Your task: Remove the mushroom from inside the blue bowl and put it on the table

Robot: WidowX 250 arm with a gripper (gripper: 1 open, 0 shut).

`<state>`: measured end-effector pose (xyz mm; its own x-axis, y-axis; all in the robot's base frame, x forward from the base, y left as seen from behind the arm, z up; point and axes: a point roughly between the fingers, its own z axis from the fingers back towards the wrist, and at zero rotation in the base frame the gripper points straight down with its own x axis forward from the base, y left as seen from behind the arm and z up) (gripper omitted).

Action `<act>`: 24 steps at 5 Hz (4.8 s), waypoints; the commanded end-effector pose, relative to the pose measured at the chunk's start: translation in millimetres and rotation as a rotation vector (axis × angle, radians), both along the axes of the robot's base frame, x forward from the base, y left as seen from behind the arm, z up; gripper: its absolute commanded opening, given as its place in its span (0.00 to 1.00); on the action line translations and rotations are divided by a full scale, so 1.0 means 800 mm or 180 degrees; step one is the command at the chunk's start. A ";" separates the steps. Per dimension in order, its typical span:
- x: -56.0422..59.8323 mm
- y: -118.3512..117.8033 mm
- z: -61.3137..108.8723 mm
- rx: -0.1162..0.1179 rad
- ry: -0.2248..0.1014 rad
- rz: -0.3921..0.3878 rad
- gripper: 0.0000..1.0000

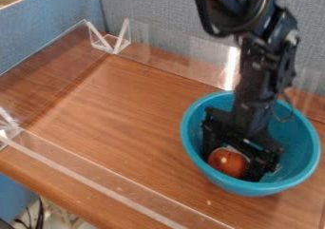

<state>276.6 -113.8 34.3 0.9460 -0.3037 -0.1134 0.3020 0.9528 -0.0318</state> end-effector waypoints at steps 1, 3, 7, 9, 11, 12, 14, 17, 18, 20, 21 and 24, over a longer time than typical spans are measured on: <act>0.005 0.002 0.005 -0.0014 -0.0096 0.0002 0.00; 0.002 0.008 0.011 -0.0006 -0.0122 0.0025 0.00; -0.003 0.020 0.022 0.0019 -0.0181 0.0076 0.00; -0.002 0.018 0.028 0.0029 -0.0223 0.0082 0.00; -0.001 0.016 0.034 0.0036 -0.0262 0.0077 0.00; -0.001 0.014 0.035 0.0039 -0.0278 0.0074 0.00; 0.000 0.011 0.037 0.0045 -0.0310 0.0069 0.00; 0.019 0.106 0.156 0.0134 -0.0729 0.0498 0.00; 0.024 0.168 0.176 0.0225 -0.0744 0.0835 0.00; 0.011 0.221 0.111 0.0341 -0.0374 0.0895 0.00; 0.012 0.225 0.081 0.0393 -0.0223 0.0860 0.00; 0.021 0.256 0.052 0.0547 -0.0132 0.0680 0.00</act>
